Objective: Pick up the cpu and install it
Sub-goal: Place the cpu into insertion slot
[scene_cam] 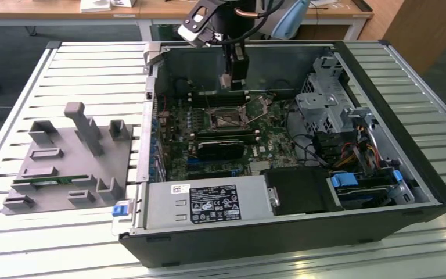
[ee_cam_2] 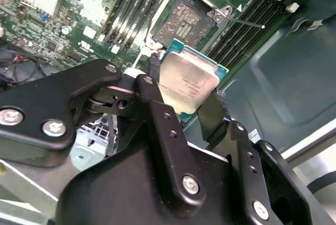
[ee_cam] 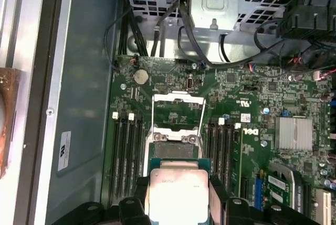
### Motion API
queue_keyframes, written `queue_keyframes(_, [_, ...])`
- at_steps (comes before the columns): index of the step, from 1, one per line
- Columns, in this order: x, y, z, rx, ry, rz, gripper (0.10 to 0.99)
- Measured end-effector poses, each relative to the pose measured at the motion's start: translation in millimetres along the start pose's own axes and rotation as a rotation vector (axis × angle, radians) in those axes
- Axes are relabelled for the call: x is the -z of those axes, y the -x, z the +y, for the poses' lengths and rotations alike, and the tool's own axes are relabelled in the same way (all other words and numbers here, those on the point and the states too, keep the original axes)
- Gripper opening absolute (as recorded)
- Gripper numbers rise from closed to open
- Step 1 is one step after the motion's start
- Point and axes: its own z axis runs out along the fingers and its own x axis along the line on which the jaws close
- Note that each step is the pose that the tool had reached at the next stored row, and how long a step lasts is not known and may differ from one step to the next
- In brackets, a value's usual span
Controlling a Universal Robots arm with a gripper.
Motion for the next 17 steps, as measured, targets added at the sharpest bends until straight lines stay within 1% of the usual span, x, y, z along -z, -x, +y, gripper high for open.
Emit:
queue_keyframes(2, [-3.7, -1.1, -0.3, -0.001, 0.0, 0.0002, 0.533])
queue_keyframes(14, [-25.4, -1.7, -2.3, -0.003, 0.0, -0.0012, 0.533])
queue_keyframes(15, [-27.0, -1.7, -2.5, -0.003, 0.0, -0.0012, 0.533])
queue_keyframes(17, [-27.5, -1.7, -2.5, -0.003, 0.0, -0.0014, 0.533])
